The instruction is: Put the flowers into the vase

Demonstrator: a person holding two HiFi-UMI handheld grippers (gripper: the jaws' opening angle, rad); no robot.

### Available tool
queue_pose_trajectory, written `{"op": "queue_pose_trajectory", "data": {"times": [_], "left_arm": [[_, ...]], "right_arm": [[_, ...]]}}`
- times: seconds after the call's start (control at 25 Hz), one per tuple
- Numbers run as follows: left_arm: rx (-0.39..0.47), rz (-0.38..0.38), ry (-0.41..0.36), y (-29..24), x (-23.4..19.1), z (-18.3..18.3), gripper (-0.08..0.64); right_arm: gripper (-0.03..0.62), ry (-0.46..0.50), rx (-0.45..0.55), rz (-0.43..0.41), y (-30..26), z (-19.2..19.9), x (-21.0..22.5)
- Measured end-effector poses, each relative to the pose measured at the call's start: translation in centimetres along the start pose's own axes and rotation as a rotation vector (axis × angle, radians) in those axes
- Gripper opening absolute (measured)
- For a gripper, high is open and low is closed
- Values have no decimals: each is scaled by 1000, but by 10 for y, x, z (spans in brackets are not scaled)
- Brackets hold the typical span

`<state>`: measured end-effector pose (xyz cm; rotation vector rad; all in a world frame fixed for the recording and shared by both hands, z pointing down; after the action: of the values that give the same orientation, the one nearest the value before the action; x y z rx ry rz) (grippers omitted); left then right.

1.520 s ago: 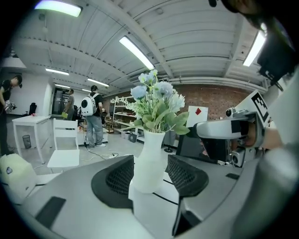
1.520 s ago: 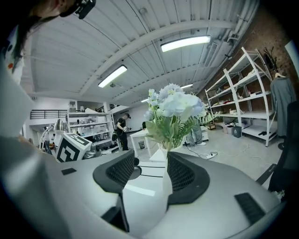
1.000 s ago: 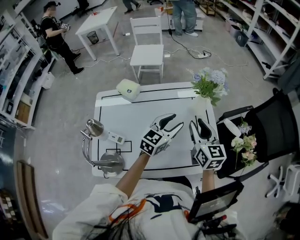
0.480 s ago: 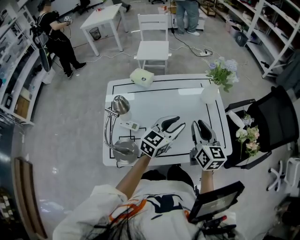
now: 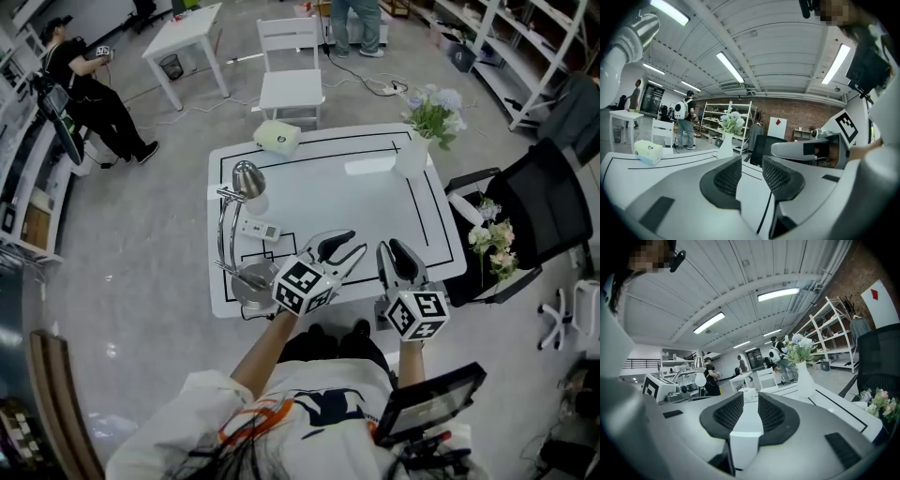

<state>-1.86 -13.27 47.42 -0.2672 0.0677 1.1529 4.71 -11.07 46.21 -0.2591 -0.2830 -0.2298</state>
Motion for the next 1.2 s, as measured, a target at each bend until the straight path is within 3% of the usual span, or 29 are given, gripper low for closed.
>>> {"op": "queue_pose_trajectory", "data": {"times": [0.28,0.64,1.2], "left_arm": [[4,28,-11,7,34,-2,144],[25,5,2,6,90,2,133],[48,-77,56,18,185,32,34]], "right_arm": [[94,-16,2,10,29,6,-1],[75,-27,9,-7,88,13,11],[26,12,-41,-64,195,42,26]]}}
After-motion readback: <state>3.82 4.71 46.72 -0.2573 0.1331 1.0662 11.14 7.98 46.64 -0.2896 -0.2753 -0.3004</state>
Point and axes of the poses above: the fingertips, and each gripper's own axes: y backward along the fingers, x to its right, z out of its underside, the point moved 1 cm from there along y, backward along the fingers, and after that the axes turned 4 degrees about z, right-handed, at the moved point
